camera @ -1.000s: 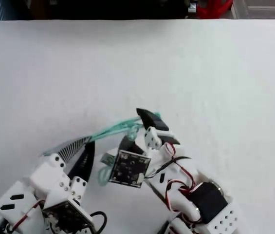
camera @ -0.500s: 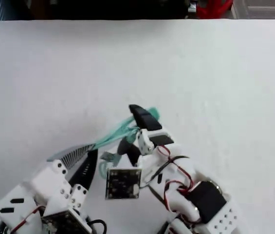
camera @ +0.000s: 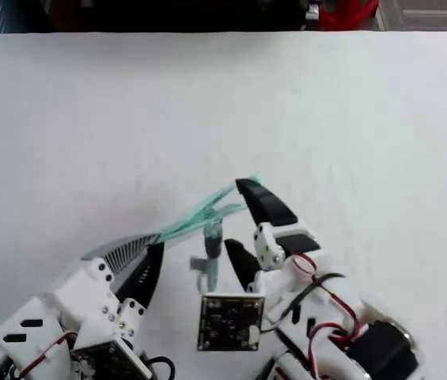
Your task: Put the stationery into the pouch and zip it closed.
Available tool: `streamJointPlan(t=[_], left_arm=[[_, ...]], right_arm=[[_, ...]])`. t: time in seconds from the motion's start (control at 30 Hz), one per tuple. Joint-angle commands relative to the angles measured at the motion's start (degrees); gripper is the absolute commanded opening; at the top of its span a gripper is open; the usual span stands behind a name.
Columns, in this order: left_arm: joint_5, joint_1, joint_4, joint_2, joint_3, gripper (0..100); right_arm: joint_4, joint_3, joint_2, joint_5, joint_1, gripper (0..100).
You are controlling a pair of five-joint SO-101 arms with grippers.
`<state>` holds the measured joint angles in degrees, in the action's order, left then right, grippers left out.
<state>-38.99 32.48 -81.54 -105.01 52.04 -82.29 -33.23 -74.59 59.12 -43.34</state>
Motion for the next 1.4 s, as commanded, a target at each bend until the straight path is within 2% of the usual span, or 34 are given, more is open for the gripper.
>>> streamJointPlan(t=[0.0, 0.33, 0.5, 0.63, 0.77, 0.93, 0.97, 1.27, 1.37], left_arm=[[0.79, 0.57, -0.97, 0.48, 0.26, 2], [0.53, 0.66, -1.85, 0.48, 0.44, 2], [0.53, 0.66, -1.85, 0.48, 0.44, 2], [0.53, 0.66, -1.85, 0.48, 0.26, 2], [0.53, 0.66, -1.85, 0.48, 0.18, 2], [0.53, 0.66, -1.41, 0.48, 0.18, 2], [0.53, 0.66, -1.41, 0.48, 0.18, 2], [-0.97, 0.66, -1.32, 0.4, 0.18, 3], [-4.92, 0.13, -2.02, 0.4, 0.18, 13]], right_arm=[[-1.8, 7.56, 1.1, 2.02, -0.66, 29.7], [-2.51, 24.0, 26.33, -1.23, -8.92, 29.7], [-9.89, 33.58, 34.51, -0.7, -13.41, 29.7], [-12.79, 35.34, 39.6, 1.67, -11.03, 29.7], [-15.78, 35.25, 40.84, 4.22, -8.4, 23.8], [-15.78, 35.25, 38.2, 5.01, -8.22, 2.8], [-15.78, 35.25, 37.85, 5.19, -8.22, 1.0], [-14.46, 34.99, 37.05, 5.27, -8.48, 2.0], [-14.2, 34.99, 37.05, 5.36, -8.57, 2.0]])
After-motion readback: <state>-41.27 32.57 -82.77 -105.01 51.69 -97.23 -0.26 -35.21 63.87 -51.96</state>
